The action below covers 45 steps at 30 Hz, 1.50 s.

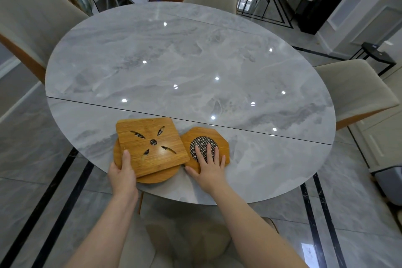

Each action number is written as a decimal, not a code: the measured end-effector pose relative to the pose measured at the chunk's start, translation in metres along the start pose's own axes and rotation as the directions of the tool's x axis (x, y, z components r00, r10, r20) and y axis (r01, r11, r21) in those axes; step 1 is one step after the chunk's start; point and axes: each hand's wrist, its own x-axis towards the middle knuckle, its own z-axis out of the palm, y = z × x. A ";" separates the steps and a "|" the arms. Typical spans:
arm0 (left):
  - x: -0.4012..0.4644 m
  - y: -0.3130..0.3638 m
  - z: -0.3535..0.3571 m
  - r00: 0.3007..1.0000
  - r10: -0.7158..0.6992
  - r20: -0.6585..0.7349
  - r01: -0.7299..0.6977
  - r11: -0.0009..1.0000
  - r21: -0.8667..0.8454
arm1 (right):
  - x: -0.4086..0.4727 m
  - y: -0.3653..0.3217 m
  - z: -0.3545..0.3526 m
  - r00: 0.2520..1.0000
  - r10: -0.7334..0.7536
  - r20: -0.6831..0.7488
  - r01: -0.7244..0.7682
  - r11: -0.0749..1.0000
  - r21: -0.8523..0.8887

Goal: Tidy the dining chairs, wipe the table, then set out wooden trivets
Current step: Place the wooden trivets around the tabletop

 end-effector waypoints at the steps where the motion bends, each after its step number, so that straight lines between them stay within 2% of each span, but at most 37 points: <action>1: 0.000 -0.001 0.000 1.000 0.001 0.000 -0.001 1.000 0.004 | 0.000 0.000 0.000 1.000 0.001 -0.003 -0.001 1.000 0.003; 12: 0.002 -0.002 0.003 1.000 -0.011 0.001 0.011 1.000 0.015 | 0.000 -0.003 0.002 1.000 0.019 -0.010 -0.018 1.000 0.019; 17: 0.001 -0.002 0.001 1.000 -0.012 0.012 0.012 1.000 0.014 | 0.003 -0.001 -0.001 0.999 0.013 0.044 -0.014 0.999 0.040; 19: -0.001 -0.001 0.002 1.000 -0.014 0.024 0.014 1.000 0.007 | 0.005 0.002 -0.007 0.999 0.008 0.049 -0.013 0.996 0.085; 22: -0.006 0.001 0.004 0.999 -0.026 0.045 0.026 1.000 0.003 | 0.002 0.010 -0.015 0.999 0.019 -0.039 -0.009 0.969 0.249; 26: -0.021 -0.001 0.013 0.993 -0.026 0.111 0.025 1.000 0.018 | -0.016 0.023 -0.028 0.977 0.122 -0.175 0.000 0.821 0.571; 31: -0.067 -0.006 0.044 0.973 0.018 0.228 -0.025 0.999 0.031 | -0.052 0.043 -0.052 0.947 0.285 -0.149 -0.028 0.536 0.844; 33: -0.084 -0.012 0.056 0.959 0.008 0.285 -0.021 0.999 0.041 | -0.066 0.056 -0.059 0.933 0.326 -0.152 -0.015 0.457 0.889; 40: -0.168 -0.043 0.118 0.873 -0.019 0.487 -0.027 0.996 0.089 | -0.137 0.148 -0.091 0.835 0.506 -0.213 0.042 0.328 0.944; 45: -0.243 -0.080 0.168 0.839 -0.018 0.544 -0.057 0.991 0.122 | -0.186 0.231 -0.109 0.801 0.563 -0.204 0.076 0.242 0.967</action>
